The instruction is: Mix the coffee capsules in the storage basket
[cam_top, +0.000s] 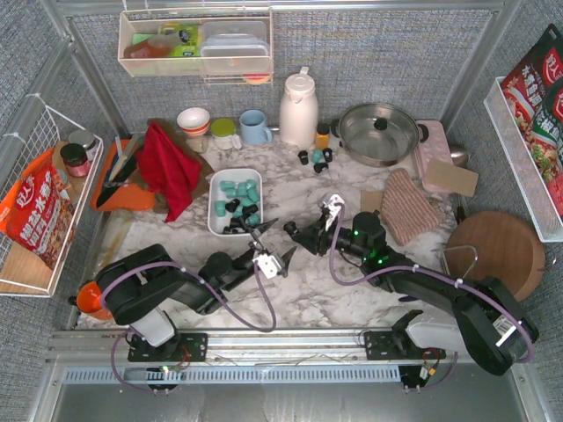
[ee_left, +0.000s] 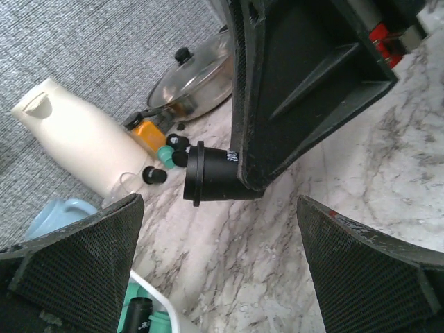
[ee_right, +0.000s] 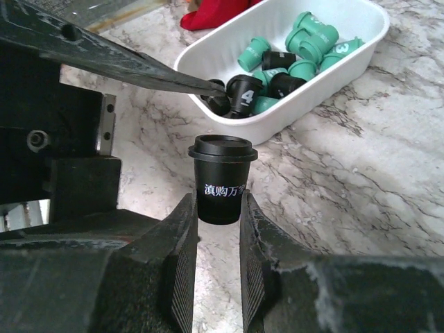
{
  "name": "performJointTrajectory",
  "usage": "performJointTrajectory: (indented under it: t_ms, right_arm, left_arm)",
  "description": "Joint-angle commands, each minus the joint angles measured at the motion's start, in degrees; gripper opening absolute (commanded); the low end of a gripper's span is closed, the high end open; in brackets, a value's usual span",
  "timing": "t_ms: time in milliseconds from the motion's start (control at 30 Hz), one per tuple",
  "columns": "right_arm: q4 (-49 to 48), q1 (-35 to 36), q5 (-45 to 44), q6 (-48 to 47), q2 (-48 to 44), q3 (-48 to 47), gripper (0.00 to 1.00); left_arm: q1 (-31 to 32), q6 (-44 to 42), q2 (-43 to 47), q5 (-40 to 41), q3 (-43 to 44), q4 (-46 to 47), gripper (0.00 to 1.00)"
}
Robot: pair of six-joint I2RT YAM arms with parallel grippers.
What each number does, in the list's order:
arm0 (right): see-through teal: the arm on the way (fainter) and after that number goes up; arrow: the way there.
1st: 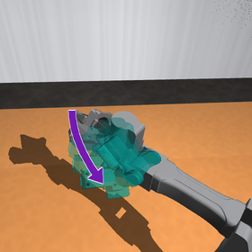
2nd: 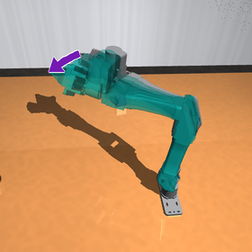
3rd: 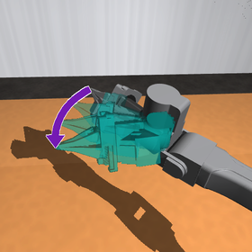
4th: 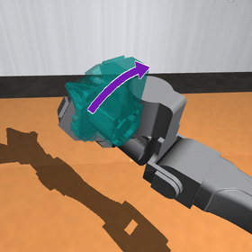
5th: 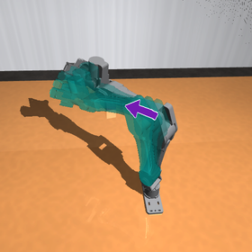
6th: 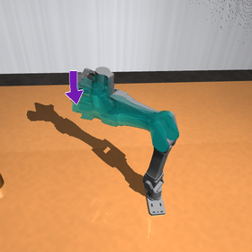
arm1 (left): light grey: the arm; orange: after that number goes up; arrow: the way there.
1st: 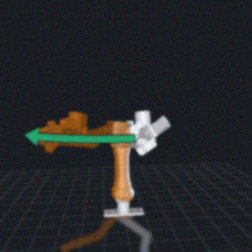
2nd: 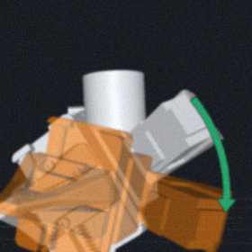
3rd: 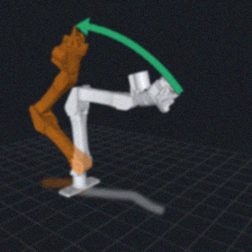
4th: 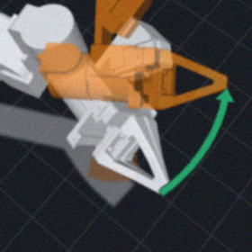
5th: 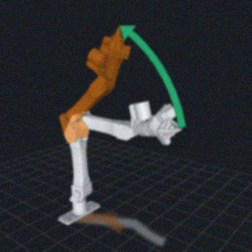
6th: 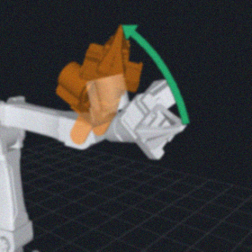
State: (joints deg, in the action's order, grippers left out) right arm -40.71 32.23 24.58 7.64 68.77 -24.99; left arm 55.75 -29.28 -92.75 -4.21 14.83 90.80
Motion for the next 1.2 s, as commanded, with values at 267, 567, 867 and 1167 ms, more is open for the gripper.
performJointTrajectory:
  t_ms: [267, 567, 867, 1167]
  right_arm:
    - [-1.2, 2.2, 3.5, 2.8, -0.7, -2.3, 0.06]
    - [0.6, 2.6, 4.2, 2.5, -0.9, -3.2, 0.07]
    - [1.9, 2.7, 4.1, 2.8, -0.5, -3.9, 0.21]
    - [4.3, 2.7, -0.8, 2.5, -3.3, -3.6, 0.52]
  left_arm:
    - [2.9, -8.6, -2.1, 8.5, 3.2, 5.1, 0.99]
    - [4.7, -11.8, -1.5, 8.6, 4.0, 5.3, 0.69]
    - [5.1, -11.5, 0.1, 9.0, 3.0, 5.4, 0.45]
    - [4.7, -4.3, 1.3, 17.8, 1.1, 5.5, 0.42]
